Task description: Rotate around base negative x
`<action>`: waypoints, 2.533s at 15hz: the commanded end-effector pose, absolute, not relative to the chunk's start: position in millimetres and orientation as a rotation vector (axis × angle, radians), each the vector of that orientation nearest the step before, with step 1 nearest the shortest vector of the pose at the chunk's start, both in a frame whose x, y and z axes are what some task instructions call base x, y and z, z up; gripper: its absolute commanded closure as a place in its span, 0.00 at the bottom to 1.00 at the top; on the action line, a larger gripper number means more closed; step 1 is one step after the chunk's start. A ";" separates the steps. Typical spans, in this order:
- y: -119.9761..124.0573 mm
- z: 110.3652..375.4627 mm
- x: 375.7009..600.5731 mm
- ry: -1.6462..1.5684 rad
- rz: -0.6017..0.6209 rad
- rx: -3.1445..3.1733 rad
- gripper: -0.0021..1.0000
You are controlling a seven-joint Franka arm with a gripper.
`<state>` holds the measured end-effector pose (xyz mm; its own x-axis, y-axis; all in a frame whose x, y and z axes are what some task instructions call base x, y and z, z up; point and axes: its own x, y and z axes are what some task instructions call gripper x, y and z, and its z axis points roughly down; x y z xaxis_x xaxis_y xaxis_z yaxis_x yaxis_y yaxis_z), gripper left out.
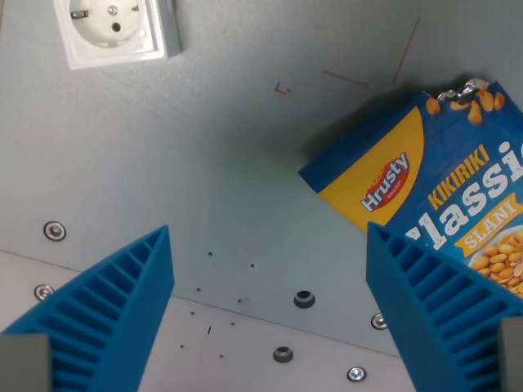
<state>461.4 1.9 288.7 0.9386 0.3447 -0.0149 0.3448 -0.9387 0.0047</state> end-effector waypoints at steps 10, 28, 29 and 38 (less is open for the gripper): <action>1.8 291.0 461.5 0.524 -0.049 2.956 0.00; 1.8 291.0 461.5 0.480 -0.109 2.723 0.00; 1.8 291.0 461.5 0.478 -0.112 2.710 0.00; 1.8 291.0 461.5 0.457 -0.140 2.593 0.00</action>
<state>460.2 -1.4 289.1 0.9299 0.3522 -0.1060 0.3678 -0.8891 0.2724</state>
